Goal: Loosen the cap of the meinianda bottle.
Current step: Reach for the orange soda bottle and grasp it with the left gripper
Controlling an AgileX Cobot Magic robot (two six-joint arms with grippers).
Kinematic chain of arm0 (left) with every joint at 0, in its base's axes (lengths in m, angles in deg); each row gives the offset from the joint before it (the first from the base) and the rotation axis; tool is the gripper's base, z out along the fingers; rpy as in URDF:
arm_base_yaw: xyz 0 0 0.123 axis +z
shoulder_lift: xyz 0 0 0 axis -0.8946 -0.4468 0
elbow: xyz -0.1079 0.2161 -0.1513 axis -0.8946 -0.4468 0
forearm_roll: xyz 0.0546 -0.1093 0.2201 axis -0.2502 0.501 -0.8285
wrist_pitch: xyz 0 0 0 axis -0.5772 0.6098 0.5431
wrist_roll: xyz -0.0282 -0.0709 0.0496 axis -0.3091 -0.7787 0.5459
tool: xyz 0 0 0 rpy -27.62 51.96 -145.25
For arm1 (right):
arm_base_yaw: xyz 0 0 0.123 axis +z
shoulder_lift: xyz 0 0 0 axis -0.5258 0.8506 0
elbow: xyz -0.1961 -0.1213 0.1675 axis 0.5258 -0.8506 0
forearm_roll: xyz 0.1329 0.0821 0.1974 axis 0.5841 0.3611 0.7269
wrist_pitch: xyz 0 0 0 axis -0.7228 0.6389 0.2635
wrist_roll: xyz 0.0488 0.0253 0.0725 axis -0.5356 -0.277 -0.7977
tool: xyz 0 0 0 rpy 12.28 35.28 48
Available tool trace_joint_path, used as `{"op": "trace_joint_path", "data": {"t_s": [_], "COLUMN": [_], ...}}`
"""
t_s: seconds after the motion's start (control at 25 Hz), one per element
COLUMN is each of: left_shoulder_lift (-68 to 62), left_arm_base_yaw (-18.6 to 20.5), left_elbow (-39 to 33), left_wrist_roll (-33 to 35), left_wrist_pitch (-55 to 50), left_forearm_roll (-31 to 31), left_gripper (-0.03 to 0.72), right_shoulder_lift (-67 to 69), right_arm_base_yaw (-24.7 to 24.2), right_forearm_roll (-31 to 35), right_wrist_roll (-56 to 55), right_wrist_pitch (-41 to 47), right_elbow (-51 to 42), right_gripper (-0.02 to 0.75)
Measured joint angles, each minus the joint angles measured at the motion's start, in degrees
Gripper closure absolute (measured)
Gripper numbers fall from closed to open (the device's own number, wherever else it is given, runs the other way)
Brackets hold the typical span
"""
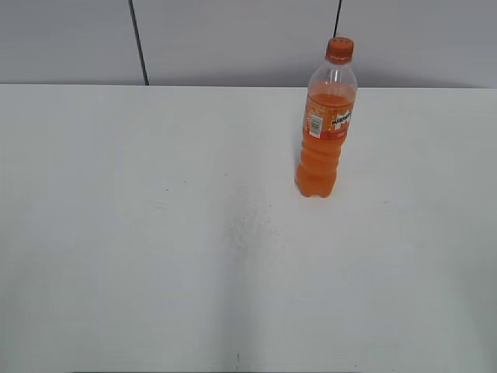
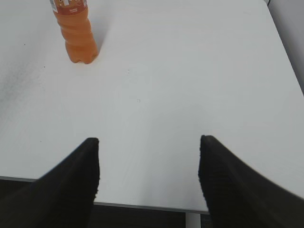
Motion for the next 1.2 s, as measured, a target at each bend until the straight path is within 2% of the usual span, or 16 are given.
{"op": "trace_joint_path", "data": {"t_s": [0.88, 1.2], "left_shoulder_lift": [-1.48, -7.53], "left_arm_base_yaw": [0.0, 0.0], "left_elbow": [0.56, 1.25], "left_wrist_roll": [0.0, 0.32], "left_wrist_pitch": [1.85, 20.05], "left_forearm_roll": [0.06, 1.94], "left_gripper": [0.315, 0.315], "right_shoulder_lift": [0.0, 0.0], "right_arm_base_yaw": [0.0, 0.0], "right_forearm_roll": [0.0, 0.0], "right_wrist_roll": [0.0, 0.0], "right_wrist_pitch": [0.0, 0.0], "right_elbow": [0.0, 0.0], "right_gripper": [0.244, 0.244]}}
